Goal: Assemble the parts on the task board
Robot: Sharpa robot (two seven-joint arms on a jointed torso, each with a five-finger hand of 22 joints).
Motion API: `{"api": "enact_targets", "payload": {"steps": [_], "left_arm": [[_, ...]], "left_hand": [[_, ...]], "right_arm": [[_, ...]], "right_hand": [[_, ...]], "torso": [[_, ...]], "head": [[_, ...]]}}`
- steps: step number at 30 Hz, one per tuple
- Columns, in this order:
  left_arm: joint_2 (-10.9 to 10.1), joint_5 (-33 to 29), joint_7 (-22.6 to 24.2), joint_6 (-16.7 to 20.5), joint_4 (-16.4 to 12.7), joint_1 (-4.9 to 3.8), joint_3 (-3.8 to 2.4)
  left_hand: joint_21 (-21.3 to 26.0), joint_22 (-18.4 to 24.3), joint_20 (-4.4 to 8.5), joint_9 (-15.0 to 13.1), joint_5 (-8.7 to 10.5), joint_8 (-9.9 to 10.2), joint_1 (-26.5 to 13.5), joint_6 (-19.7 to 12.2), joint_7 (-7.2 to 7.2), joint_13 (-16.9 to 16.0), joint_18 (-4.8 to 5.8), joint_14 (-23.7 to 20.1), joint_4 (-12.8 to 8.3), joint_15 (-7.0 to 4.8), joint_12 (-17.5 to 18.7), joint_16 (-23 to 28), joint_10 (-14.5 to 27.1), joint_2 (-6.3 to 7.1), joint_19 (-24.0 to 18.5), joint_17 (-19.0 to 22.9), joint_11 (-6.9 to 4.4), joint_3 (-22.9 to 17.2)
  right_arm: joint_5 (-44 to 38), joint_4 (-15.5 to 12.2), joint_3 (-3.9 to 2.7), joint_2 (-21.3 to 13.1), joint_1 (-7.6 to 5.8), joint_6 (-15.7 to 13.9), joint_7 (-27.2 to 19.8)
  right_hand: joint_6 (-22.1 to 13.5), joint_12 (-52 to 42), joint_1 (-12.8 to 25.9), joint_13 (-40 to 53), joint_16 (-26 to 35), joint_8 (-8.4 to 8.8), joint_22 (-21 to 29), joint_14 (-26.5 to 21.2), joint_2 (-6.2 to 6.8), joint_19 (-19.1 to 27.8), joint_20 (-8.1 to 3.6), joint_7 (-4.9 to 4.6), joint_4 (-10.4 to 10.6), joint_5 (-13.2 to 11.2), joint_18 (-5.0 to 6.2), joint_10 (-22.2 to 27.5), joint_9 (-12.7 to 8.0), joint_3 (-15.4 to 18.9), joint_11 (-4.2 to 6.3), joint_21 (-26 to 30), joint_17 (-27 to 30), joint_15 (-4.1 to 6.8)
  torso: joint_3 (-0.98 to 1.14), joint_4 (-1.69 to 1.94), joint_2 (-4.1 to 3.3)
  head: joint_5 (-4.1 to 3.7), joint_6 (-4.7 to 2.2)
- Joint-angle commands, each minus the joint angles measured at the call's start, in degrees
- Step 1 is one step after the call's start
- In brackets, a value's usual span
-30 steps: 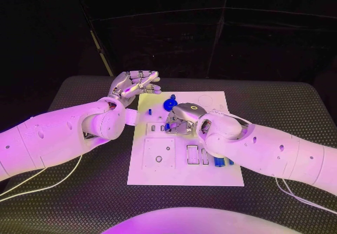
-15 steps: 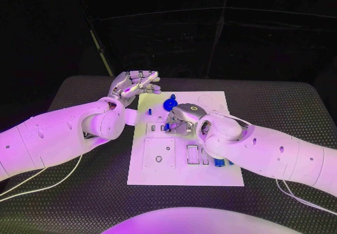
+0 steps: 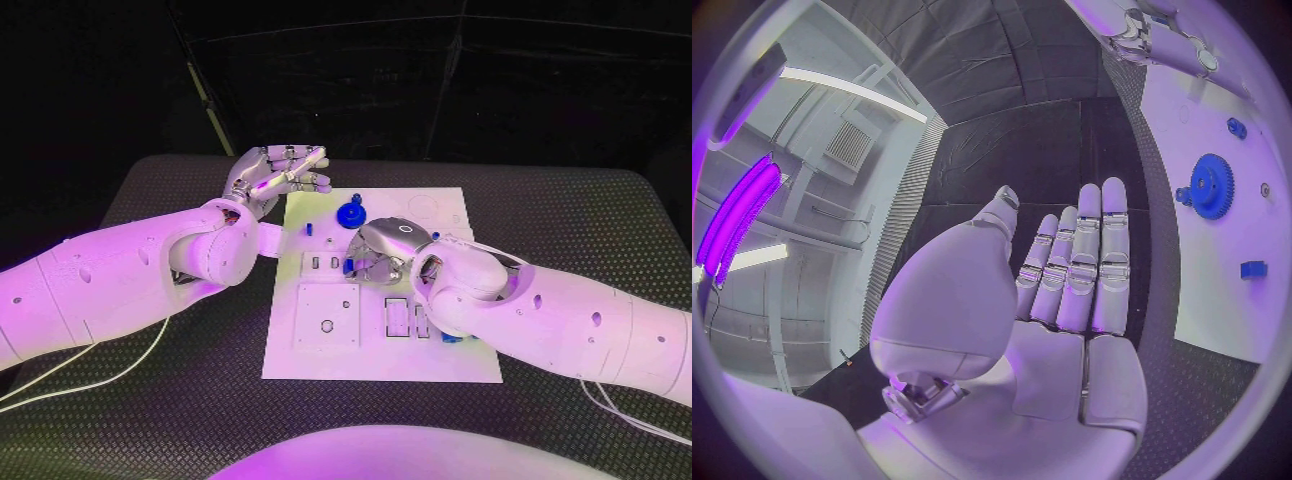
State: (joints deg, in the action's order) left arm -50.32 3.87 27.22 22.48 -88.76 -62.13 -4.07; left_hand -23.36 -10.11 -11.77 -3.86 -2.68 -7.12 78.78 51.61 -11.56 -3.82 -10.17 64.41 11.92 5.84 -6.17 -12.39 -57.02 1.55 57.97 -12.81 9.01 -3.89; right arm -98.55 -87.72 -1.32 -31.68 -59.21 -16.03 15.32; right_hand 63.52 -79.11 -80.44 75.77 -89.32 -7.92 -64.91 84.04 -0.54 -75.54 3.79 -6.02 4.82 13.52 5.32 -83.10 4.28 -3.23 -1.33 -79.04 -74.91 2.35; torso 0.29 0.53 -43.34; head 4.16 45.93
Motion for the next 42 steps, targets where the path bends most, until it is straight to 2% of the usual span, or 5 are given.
{"api": "enact_targets", "payload": {"steps": [1,13,21,31,42], "left_arm": [[-0.03,0.22,0.24,-0.69,-0.09,-0.10,-0.07],[-0.09,0.22,0.03,-0.81,-0.09,-0.10,-0.07],[0.02,0.22,-0.14,-0.96,0.02,-0.10,-0.06],[0.16,0.22,-0.26,-1.01,0.12,-0.10,-0.06],[0.18,0.22,-0.33,-1.03,0.15,-0.10,-0.06]], "left_hand": [[0.23,0.05,-0.06,0.05,-0.07,0.34,0.35,0.29,-0.10,0.08,-0.18,-0.16,-0.23,0.16,0.36,0.33,-0.39,-0.22,0.03,-0.05,0.16,0.09],[0.25,0.07,-0.07,0.05,-0.07,0.38,0.36,0.27,-0.09,0.08,-0.18,-0.16,-0.25,0.17,0.41,0.37,-0.37,-0.22,0.03,-0.07,0.17,0.13],[0.26,0.08,-0.07,0.06,-0.07,0.42,0.36,0.24,-0.06,0.09,-0.18,-0.17,-0.26,0.18,0.46,0.40,-0.34,-0.22,0.02,-0.09,0.18,0.16],[0.26,0.08,-0.07,0.06,-0.07,0.42,0.36,0.24,-0.06,0.09,-0.18,-0.17,-0.26,0.18,0.46,0.40,-0.34,-0.22,0.02,-0.09,0.18,0.16],[0.29,0.10,-0.08,0.07,-0.07,0.49,0.36,0.19,-0.03,0.10,-0.18,-0.18,-0.29,0.19,0.54,0.46,-0.28,-0.23,0.02,-0.12,0.20,0.20]], "right_arm": [[-2.61,-1.50,-0.05,-0.44,-0.10,1.59,3.14],[-6.55,-3.97,-0.12,-0.94,-1.08,5.54,7.57],[-9.85,-4.16,-0.14,0.06,-1.99,6.16,10.19],[-10.53,-1.92,-0.12,2.80,-3.12,8.23,10.92],[-10.76,-0.50,-0.09,4.35,-3.37,10.95,11.65]], "right_hand": [[0.66,-0.28,-0.60,4.33,-0.05,-0.15,-0.21,5.60,-0.46,-0.48,0.14,0.18,0.11,0.27,-0.39,-0.11,0.10,-0.35,0.08,-0.27,-13.42,0.14],[0.82,-0.32,-0.38,4.37,-0.06,-0.23,-0.60,5.61,-0.46,-0.71,0.13,0.18,0.22,0.16,-0.47,-0.14,0.13,-0.45,0.07,-0.43,-13.45,0.14],[0.91,-0.38,-0.30,4.43,-0.11,-0.28,-1.05,5.64,-0.44,-0.96,0.13,0.21,0.25,0.16,-0.56,-0.19,0.16,-0.50,0.08,-0.62,-13.58,0.15],[1.06,-0.42,-0.18,4.46,-0.10,-0.36,-1.10,5.63,-0.40,-0.99,0.12,0.27,0.31,0.16,-0.57,-0.23,0.19,-0.56,0.11,-0.64,-13.56,0.17],[1.09,-0.35,-0.05,4.40,-0.07,-0.37,-1.03,5.61,-0.30,-0.94,0.11,0.28,0.35,0.09,-0.55,-0.20,0.20,-0.57,0.13,-0.60,-13.47,0.18]], "torso": [[-0.01,-0.04,0.02],[-0.07,0.03,-0.02],[-0.07,0.05,-0.01],[-0.10,0.11,0.03],[-0.04,0.06,0.02]], "head": [[-0.01,-0.01],[-0.10,0.09],[-0.16,0.02],[-0.25,0.07],[-0.03,0.18]]}}
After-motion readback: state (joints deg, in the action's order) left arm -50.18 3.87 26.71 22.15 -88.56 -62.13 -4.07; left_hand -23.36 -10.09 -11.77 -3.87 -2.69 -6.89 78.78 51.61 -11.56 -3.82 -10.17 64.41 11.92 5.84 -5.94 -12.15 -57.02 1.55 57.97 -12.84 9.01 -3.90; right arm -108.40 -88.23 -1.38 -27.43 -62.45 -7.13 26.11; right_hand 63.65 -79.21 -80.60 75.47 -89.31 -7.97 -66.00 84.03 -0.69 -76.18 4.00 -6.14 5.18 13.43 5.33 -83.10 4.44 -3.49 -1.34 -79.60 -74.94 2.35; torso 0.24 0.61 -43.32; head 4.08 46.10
